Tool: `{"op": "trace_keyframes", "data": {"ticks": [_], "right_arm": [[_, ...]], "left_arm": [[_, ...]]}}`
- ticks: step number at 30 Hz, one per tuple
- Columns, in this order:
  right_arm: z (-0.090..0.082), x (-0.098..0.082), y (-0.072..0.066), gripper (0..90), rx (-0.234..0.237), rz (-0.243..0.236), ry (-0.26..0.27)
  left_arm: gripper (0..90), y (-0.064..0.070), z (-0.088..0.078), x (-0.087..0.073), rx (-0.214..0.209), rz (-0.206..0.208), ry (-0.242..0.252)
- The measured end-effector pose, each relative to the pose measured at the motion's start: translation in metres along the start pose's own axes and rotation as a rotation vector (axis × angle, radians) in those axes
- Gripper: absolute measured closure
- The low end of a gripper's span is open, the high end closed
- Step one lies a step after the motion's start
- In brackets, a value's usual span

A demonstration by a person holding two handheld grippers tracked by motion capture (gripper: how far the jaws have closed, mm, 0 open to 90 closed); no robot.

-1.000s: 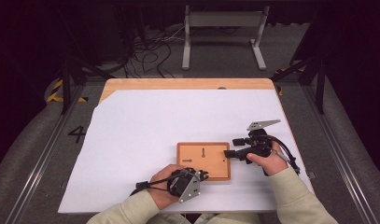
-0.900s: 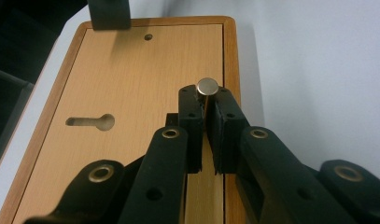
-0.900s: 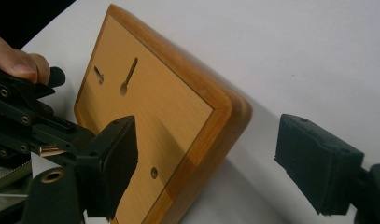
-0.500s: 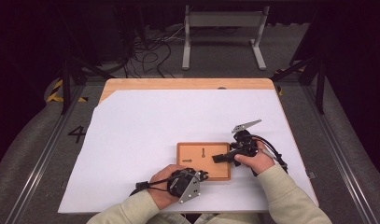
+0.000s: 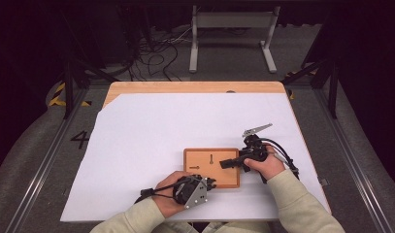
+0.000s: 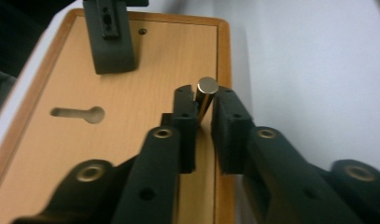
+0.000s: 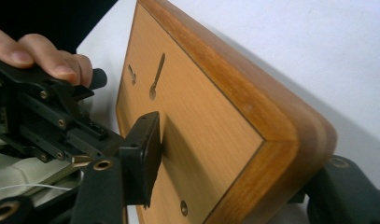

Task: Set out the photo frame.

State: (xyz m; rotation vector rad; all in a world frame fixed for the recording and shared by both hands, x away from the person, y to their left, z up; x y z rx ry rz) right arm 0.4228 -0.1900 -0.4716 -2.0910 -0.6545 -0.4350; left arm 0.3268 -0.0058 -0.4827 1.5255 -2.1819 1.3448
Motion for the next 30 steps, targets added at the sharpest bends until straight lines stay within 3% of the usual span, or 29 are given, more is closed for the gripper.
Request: {"op": "trace_keyframes", "data": {"ticks": [3, 4, 5, 7, 11, 16, 20, 26, 30], "right_arm": [[-0.002, 0.000, -0.002, 47.8, 0.014, -0.006, 0.002], [-0.002, 0.000, -0.002, 47.8, 0.014, -0.006, 0.002], [-0.003, 0.000, -0.003, 48.1, 0.016, -0.008, 0.001], [-0.004, 0.000, -0.006, 49.3, 0.015, -0.031, 0.003], [-0.006, 0.000, -0.009, 50.9, 0.015, -0.056, -0.001], [-0.011, -0.002, -0.017, 53.8, 0.011, -0.108, -0.009], [-0.013, -0.003, -0.021, 55.4, 0.010, -0.154, -0.013], [-0.016, -0.006, -0.029, 57.4, -0.001, -0.229, -0.026], [-0.018, -0.009, -0.035, 58.9, -0.013, -0.300, -0.042]], "left_arm": [[67.4, -0.003, -0.009, 0.000, -0.022, -0.054, 0.043], [64.8, -0.003, -0.009, 0.000, -0.022, -0.054, 0.043], [64.8, -0.005, -0.017, 0.001, -0.039, -0.100, 0.076], [59.1, -0.006, -0.025, 0.004, -0.037, -0.102, 0.120], [54.6, -0.011, -0.039, 0.009, -0.052, -0.164, 0.186], [51.2, -0.024, -0.057, 0.008, -0.045, -0.282, 0.277], [50.2, -0.035, -0.073, -0.002, 0.004, -0.369, 0.321], [44.9, -0.047, -0.086, -0.012, 0.110, -0.402, 0.324], [44.3, -0.052, -0.091, -0.017, 0.146, -0.423, 0.322]]}}
Point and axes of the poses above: each handheld gripper's, and its own axes: z roughly forward along the jaws, x roughly out of its top, y roughly to its right, the point moved 5 cm from there along z, roughly forward along the jaws, and after that the axes turned 11 degrees about z, right-handed, at the moved point
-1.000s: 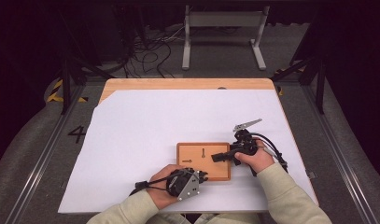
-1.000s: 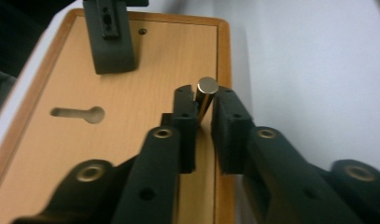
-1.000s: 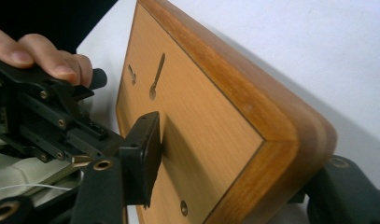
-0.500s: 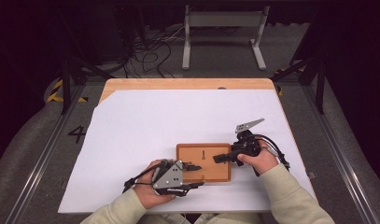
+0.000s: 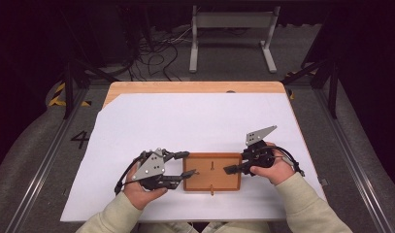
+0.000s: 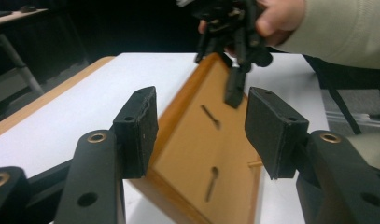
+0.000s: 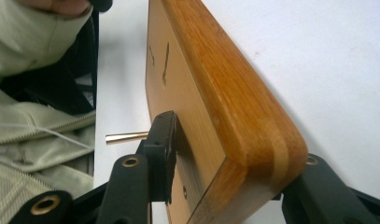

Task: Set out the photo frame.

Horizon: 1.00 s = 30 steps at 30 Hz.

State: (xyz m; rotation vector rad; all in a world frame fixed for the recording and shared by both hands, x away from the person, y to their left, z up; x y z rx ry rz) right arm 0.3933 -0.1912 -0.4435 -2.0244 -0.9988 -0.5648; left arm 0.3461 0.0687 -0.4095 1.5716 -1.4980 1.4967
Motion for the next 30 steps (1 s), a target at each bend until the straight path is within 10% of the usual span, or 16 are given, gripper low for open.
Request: {"op": "trace_keyframes", "data": {"ticks": [15, 24, 30], "right_arm": [[-0.005, -0.002, -0.025, 64.5, -0.048, -0.279, -0.103], [-0.003, -0.005, -0.039, 70.9, -0.071, -0.456, -0.150], [-0.003, -0.005, -0.041, 71.0, -0.081, -0.512, -0.145]], "left_arm": [[43.7, -0.038, -0.033, -0.014, 0.138, -0.182, 0.109], [44.1, -0.059, -0.036, -0.046, 0.224, -0.299, 0.063], [44.1, -0.060, -0.036, -0.048, 0.241, -0.294, 0.046]]}}
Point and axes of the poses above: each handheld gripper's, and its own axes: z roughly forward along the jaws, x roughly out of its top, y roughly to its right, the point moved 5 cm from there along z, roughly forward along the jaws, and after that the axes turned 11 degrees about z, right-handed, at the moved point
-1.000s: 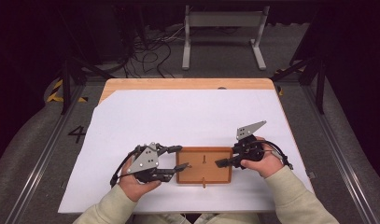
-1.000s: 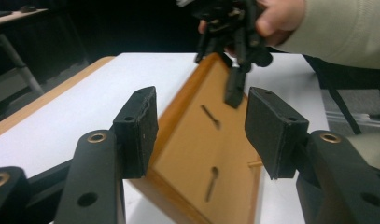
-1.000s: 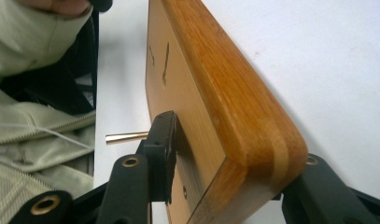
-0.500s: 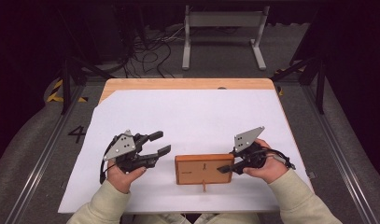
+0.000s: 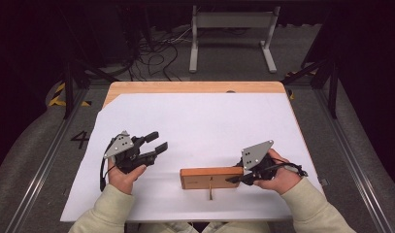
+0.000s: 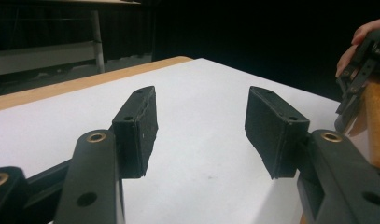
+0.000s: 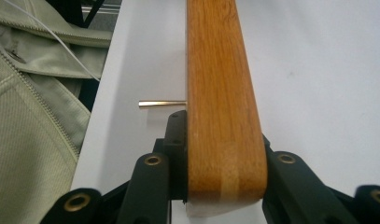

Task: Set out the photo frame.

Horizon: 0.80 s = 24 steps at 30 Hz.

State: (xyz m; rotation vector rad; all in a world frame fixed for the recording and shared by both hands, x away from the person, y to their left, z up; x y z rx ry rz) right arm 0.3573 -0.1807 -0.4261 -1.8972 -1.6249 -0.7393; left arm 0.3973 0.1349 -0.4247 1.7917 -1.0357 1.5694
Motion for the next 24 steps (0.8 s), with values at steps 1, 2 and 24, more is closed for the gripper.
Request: {"op": "trace_keyframes", "data": {"ticks": [1, 2, 24], "right_arm": [[0.000, 0.000, 0.000, 71.0, -0.003, -0.010, -0.001], [0.000, 0.001, -0.001, 71.0, -0.005, -0.021, -0.001], [-0.001, 0.004, 0.010, 70.8, -0.149, -0.322, -0.010]], "left_arm": [[44.1, 0.001, 0.000, 0.000, 0.000, 0.007, -0.003], [44.1, 0.001, 0.001, 0.000, 0.001, 0.011, -0.002], [44.3, 0.002, 0.002, -0.001, -0.002, 0.001, -0.014]]}}
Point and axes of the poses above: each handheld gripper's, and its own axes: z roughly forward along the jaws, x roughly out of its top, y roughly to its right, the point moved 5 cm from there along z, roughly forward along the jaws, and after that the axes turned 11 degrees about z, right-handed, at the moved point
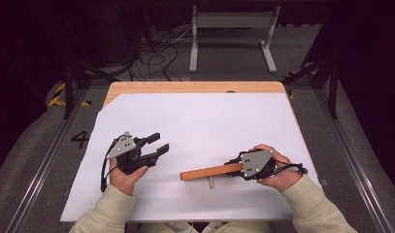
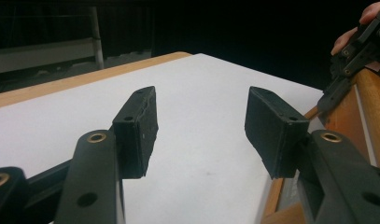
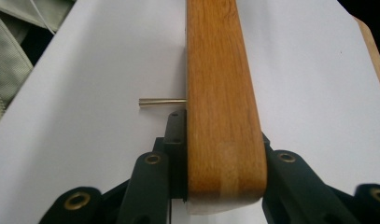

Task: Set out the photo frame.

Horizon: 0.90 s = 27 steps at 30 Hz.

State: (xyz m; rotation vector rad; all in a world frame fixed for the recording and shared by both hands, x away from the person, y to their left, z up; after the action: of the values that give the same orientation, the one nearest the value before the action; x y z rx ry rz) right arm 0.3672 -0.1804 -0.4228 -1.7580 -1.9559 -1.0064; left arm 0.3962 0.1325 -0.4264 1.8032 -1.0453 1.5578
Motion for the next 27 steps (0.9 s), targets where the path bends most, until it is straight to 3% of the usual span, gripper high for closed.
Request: {"op": "trace_keyframes", "data": {"ticks": [5, 11, 13, 16, 19, 21, 23, 24, 27], "right_arm": [[0.003, -0.006, 0.000, 70.5, -0.033, -0.038, -0.038], [0.002, -0.011, -0.001, 68.2, -0.038, 0.013, -0.017], [0.000, -0.012, 0.000, 60.0, -0.052, 0.054, 0.001], [-0.006, -0.014, 0.002, 48.1, -0.071, 0.154, 0.051], [-0.012, -0.021, 0.003, 38.9, -0.104, 0.293, 0.075], [-0.016, -0.026, 0.002, 38.9, -0.123, 0.335, 0.067], [-0.021, -0.033, -0.002, 40.5, -0.139, 0.409, 0.060], [-0.021, -0.033, -0.002, 40.5, -0.139, 0.409, 0.060], [-0.029, -0.044, -0.010, 56.8, -0.150, 0.482, 0.058]], "left_arm": [[44.2, 0.000, 0.000, 0.000, 0.001, 0.001, 0.001], [44.0, 0.000, 0.001, -0.001, -0.002, -0.004, -0.004], [43.8, 0.000, 0.001, -0.002, -0.002, -0.007, -0.006], [43.4, -0.001, 0.001, -0.002, -0.001, -0.010, -0.010], [42.7, -0.002, 0.001, -0.002, -0.001, -0.010, -0.007], [42.5, -0.002, 0.001, -0.003, 0.001, -0.009, -0.008], [42.4, -0.002, 0.001, -0.003, 0.002, -0.007, -0.011], [42.4, -0.002, 0.001, -0.003, 0.002, -0.007, -0.011], [42.6, -0.002, 0.002, -0.004, 0.000, -0.007, -0.024]]}}
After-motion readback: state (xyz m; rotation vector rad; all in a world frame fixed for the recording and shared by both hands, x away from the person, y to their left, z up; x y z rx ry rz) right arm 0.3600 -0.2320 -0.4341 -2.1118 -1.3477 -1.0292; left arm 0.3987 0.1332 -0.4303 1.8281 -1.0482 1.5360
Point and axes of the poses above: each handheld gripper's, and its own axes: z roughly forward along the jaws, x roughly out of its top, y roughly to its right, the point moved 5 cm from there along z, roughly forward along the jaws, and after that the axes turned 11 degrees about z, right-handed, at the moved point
